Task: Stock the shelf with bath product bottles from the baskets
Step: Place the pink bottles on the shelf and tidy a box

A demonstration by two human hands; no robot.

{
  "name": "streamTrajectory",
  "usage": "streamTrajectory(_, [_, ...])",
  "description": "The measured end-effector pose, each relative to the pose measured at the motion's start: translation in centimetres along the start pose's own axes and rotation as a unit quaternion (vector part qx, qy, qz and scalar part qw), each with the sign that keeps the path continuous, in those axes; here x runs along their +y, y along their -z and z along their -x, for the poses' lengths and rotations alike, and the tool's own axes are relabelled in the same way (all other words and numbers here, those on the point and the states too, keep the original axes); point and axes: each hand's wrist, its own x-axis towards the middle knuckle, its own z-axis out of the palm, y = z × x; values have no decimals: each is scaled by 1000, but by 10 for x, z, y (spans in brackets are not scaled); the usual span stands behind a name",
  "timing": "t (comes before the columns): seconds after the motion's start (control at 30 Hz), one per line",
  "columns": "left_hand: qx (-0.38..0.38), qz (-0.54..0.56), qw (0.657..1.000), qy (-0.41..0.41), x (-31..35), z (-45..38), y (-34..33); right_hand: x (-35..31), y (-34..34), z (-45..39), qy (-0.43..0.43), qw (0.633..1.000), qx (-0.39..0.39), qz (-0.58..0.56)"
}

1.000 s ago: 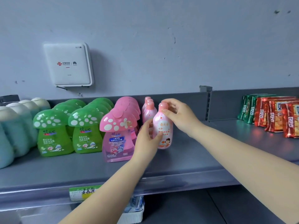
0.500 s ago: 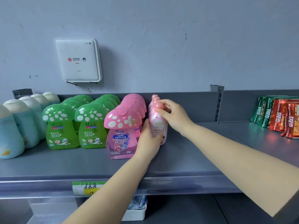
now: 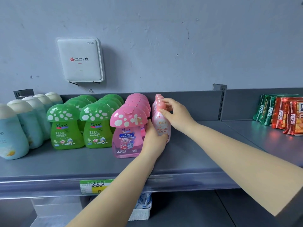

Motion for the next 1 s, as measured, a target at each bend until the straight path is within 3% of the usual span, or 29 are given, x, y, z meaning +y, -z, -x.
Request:
streamTrajectory(0.13, [-21,97,994,51,4,10,8,-4,10,7,-1,999,36,4])
streamTrajectory(0.23, [-39,124,990,45,4,20,17,-5,19,17,-9,998,63,20])
streamTrajectory(0.43, [-113,89,988,-61,10,49,19,-12,36,58,38,988,93,114])
streamTrajectory(0.63, [-158,18,969,-188,22,67,4,-17,65,127,91,926,136,339])
streamTrajectory(0.8, [-211,-115,914,-327,31,97,-36,-8,96,197,21,866,80,493])
streamTrajectory(1.0, [-336,-145,828,-425,34,154,-104,7,133,299,-129,812,-3,569])
